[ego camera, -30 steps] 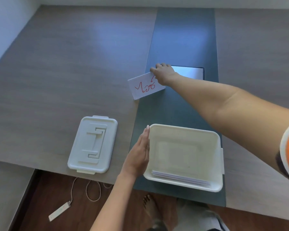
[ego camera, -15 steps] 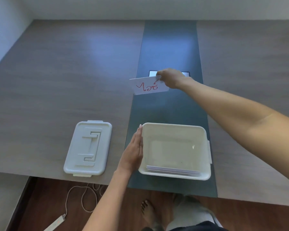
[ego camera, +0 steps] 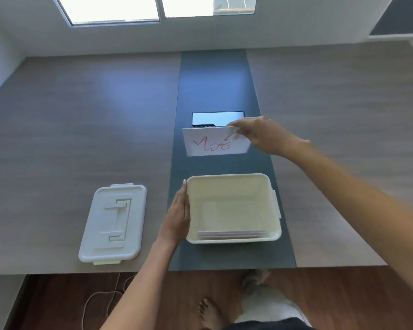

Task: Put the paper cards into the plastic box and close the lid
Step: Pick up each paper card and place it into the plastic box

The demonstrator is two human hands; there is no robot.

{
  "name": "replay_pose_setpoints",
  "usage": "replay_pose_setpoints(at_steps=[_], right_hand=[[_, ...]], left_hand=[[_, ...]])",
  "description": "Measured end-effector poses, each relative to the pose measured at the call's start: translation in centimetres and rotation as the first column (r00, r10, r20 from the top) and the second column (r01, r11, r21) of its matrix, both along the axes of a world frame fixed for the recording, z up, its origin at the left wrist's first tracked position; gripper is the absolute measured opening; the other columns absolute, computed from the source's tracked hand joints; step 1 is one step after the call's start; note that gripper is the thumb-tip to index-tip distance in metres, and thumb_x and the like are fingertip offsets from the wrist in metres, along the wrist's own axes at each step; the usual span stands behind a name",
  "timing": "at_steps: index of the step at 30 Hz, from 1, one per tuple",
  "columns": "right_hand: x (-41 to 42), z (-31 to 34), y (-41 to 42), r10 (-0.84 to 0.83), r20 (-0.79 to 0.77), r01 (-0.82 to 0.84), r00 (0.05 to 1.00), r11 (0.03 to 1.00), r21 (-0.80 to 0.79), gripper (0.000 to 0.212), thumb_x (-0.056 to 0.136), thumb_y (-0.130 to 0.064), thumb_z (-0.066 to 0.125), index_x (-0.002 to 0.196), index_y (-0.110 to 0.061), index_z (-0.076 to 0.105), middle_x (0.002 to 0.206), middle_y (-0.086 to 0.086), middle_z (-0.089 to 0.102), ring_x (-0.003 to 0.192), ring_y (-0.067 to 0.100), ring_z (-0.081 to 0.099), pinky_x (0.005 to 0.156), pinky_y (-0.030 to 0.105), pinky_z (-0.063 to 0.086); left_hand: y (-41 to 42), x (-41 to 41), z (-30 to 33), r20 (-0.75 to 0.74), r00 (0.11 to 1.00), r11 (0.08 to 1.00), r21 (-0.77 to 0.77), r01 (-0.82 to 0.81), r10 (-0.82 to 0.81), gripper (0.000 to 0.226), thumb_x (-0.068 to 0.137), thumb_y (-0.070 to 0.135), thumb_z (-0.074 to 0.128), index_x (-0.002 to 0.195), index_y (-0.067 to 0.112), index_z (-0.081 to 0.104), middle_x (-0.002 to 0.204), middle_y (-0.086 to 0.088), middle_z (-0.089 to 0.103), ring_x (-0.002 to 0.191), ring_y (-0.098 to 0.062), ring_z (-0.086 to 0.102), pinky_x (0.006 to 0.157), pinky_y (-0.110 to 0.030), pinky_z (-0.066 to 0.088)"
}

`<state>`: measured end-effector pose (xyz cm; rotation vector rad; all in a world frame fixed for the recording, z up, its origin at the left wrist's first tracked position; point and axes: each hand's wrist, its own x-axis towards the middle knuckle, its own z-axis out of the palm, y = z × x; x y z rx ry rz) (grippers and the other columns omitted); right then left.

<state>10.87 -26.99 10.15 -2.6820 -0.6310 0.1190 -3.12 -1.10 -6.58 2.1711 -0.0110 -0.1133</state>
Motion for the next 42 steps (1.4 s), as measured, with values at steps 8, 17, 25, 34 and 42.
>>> replay_pose_setpoints(at_steps=[8,17,25,34,42], right_hand=[[-9.4,-0.3,-2.4,-0.022,-0.017,0.024,1.0,0.99,0.139,0.031,0.099,-0.01,0.054,0.128,-0.01,0.062,0.12,0.005,0.071,0.104,0.023,0.069,0.085,0.022,0.05],[-14.7,-5.7,-3.6,-0.071,-0.177,0.103,0.982,0.978,0.182,0.029,0.098,-0.015,0.056,0.126,-0.018,0.065,0.117,-0.002,0.073,0.105,0.017,0.069,0.088,0.024,0.052],[-17.1,-9.9,-3.1,-0.035,-0.333,0.071,0.942,0.993,0.096,0.034,0.101,-0.016,0.05,0.132,-0.028,0.061,0.127,-0.01,0.067,0.113,0.014,0.065,0.098,0.031,0.052],[-16.8,-11.4,-2.4,0.015,-0.573,-0.044,0.819,0.998,-0.036,0.04,0.105,-0.023,0.033,0.14,-0.029,0.051,0.145,-0.01,0.053,0.134,0.014,0.048,0.113,0.032,0.037],[-15.7,-10.3,-1.6,0.029,-0.596,-0.047,0.802,0.999,-0.016,0.04,0.105,-0.022,0.033,0.142,-0.024,0.05,0.147,-0.007,0.051,0.137,0.013,0.045,0.115,0.029,0.034]], left_hand=[[-0.1,0.0,0.0,0.024,1.0,1.0,0.03,0.001,-0.002,0.051,0.107,0.033,0.024,0.156,0.021,0.019,0.148,0.02,0.025,0.127,0.034,0.011,0.104,0.005,0.009],[-0.1,0.3,-0.3,0.019,1.0,0.999,0.037,-0.019,0.018,0.05,0.106,0.034,0.024,0.155,0.023,0.021,0.158,0.01,0.026,0.132,0.026,0.013,0.104,0.005,0.008],[-0.1,0.4,-0.4,0.014,1.0,0.999,0.04,-0.019,0.018,0.052,0.105,0.038,0.023,0.156,0.024,0.021,0.158,0.012,0.025,0.127,0.034,0.01,0.102,0.007,0.009],[-0.1,0.3,-0.1,0.012,1.0,0.998,0.049,-0.029,0.029,0.052,0.106,0.036,0.023,0.156,0.023,0.021,0.158,0.01,0.026,0.125,0.035,0.011,0.102,0.007,0.009],[-0.2,0.2,-0.1,0.013,0.999,0.998,0.051,-0.043,0.042,0.052,0.106,0.036,0.025,0.156,0.023,0.02,0.156,0.01,0.029,0.123,0.036,0.014,0.098,0.01,0.01]])
